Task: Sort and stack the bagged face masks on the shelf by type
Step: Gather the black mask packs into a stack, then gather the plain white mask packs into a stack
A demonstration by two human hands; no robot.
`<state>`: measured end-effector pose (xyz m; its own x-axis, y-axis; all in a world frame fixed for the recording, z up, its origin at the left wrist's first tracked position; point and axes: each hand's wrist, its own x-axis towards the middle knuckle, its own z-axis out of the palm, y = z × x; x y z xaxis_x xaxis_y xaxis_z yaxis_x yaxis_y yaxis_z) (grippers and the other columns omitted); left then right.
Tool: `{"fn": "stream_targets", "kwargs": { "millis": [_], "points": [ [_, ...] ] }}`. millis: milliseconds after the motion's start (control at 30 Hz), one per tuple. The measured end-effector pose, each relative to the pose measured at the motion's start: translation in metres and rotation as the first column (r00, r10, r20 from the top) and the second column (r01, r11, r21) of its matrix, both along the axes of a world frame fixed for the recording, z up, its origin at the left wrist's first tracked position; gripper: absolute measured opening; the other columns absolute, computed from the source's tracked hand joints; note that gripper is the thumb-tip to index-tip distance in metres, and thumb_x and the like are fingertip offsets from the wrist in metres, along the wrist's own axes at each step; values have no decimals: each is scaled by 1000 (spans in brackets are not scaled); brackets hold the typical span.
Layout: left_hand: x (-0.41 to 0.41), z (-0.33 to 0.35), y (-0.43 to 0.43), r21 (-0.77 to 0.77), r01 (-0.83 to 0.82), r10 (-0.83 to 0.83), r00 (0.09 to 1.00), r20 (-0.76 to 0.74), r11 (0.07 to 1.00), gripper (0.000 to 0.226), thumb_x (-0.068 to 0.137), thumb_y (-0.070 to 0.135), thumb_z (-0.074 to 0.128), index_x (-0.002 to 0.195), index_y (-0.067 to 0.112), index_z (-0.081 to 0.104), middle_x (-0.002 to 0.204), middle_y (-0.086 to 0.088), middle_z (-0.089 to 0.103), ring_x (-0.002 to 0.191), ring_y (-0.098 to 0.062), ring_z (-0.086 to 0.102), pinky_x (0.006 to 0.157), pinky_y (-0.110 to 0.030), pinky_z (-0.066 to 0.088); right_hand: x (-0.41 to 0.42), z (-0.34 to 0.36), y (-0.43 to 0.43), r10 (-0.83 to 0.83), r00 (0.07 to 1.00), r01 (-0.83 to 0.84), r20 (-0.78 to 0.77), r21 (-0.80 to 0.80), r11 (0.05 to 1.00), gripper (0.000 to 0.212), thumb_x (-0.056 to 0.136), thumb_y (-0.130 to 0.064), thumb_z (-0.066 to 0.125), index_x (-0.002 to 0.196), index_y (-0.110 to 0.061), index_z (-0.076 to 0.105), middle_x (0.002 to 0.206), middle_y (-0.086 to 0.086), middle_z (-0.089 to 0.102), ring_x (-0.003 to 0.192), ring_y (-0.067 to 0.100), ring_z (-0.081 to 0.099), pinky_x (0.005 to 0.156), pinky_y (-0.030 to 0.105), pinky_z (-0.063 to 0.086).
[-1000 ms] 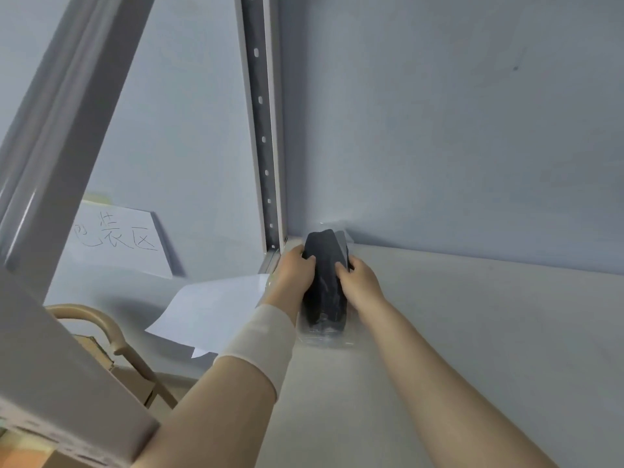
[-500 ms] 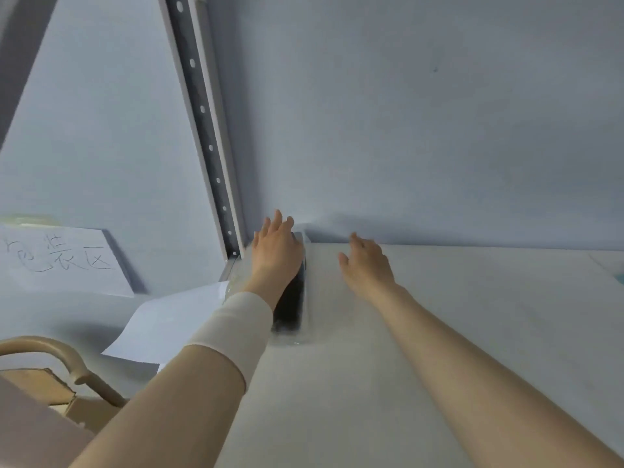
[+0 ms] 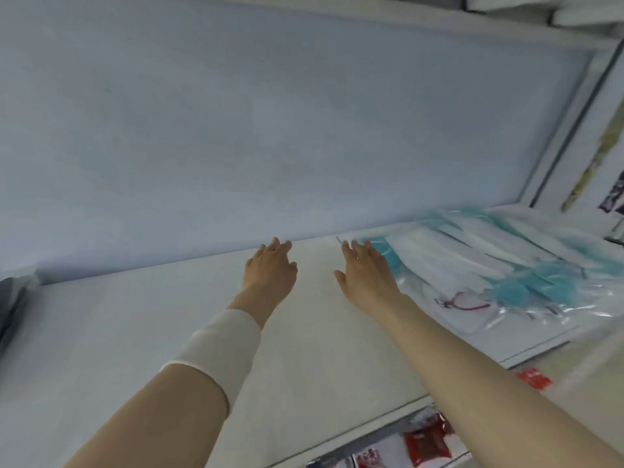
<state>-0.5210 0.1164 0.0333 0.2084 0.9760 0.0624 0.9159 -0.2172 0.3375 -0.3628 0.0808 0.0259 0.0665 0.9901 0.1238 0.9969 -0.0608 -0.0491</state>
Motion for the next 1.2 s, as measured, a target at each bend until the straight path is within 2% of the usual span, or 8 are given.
{"fn": "stream_targets", "kwargs": {
  "millis": [200,433,667,833,1000,1067,1100,1200],
  "points": [
    [177,3,-14,-14,149,-149,989,-12,989,52,99,27,38,149,21,23,158,0,18,144,-22,22,114,-36,19,189,1,-47,-177,982,181,64,-52,982,60,100,-36,30,149,-10,8,157,11,13,145,30,7,119,39,10],
    [339,8,-6,-39,333,-334,943,-9,942,52,99,32,38,148,20,26,155,-1,28,141,-20,29,113,-32,22,326,-14,-51,-295,955,290,-30,-110,951,59,100,-38,28,149,-11,10,157,10,13,146,28,8,119,38,12],
    [451,18,46,-59,372,-370,928,50,926,50,99,35,39,146,20,32,150,-3,38,135,-23,39,111,-35,29,441,11,-3,-338,889,318,-308,-114,941,61,97,-43,36,148,-13,20,152,10,28,140,27,27,112,35,24],
    [502,15,76,-55,321,-319,947,44,945,46,99,31,39,143,19,37,145,-5,44,131,-24,43,107,-33,33,512,9,29,-383,897,346,-220,-190,919,67,94,-45,45,146,-11,22,148,10,35,134,28,34,109,33,27],
    [533,0,79,-72,252,-249,967,52,965,45,99,32,40,143,22,38,145,-2,45,128,-22,47,105,-31,35,538,-16,60,-326,937,293,-127,-222,930,83,80,-57,59,144,-16,26,137,8,46,123,29,43,102,34,34],
    [539,-6,80,-87,201,-196,979,58,976,45,99,35,40,142,23,38,145,-2,44,128,-22,46,106,-31,34,545,-21,69,-269,941,236,-205,-171,957,83,76,-52,67,141,-15,31,134,9,47,122,29,44,101,34,34],
    [541,-9,80,-91,165,-159,984,76,982,46,99,36,40,143,23,37,145,-2,44,129,-22,45,106,-31,33,550,-22,72,-240,917,211,-317,-125,969,79,76,-45,70,138,-14,34,133,9,49,120,29,46,99,33,35],
    [548,-13,72,-126,27,5,968,253,992,54,98,38,43,146,20,29,148,0,41,132,-21,42,107,-30,32,564,-11,78,-119,670,186,-733,11,983,57,80,-22,72,128,-13,43,123,8,57,105,24,55,84,28,41]
  ]
}}
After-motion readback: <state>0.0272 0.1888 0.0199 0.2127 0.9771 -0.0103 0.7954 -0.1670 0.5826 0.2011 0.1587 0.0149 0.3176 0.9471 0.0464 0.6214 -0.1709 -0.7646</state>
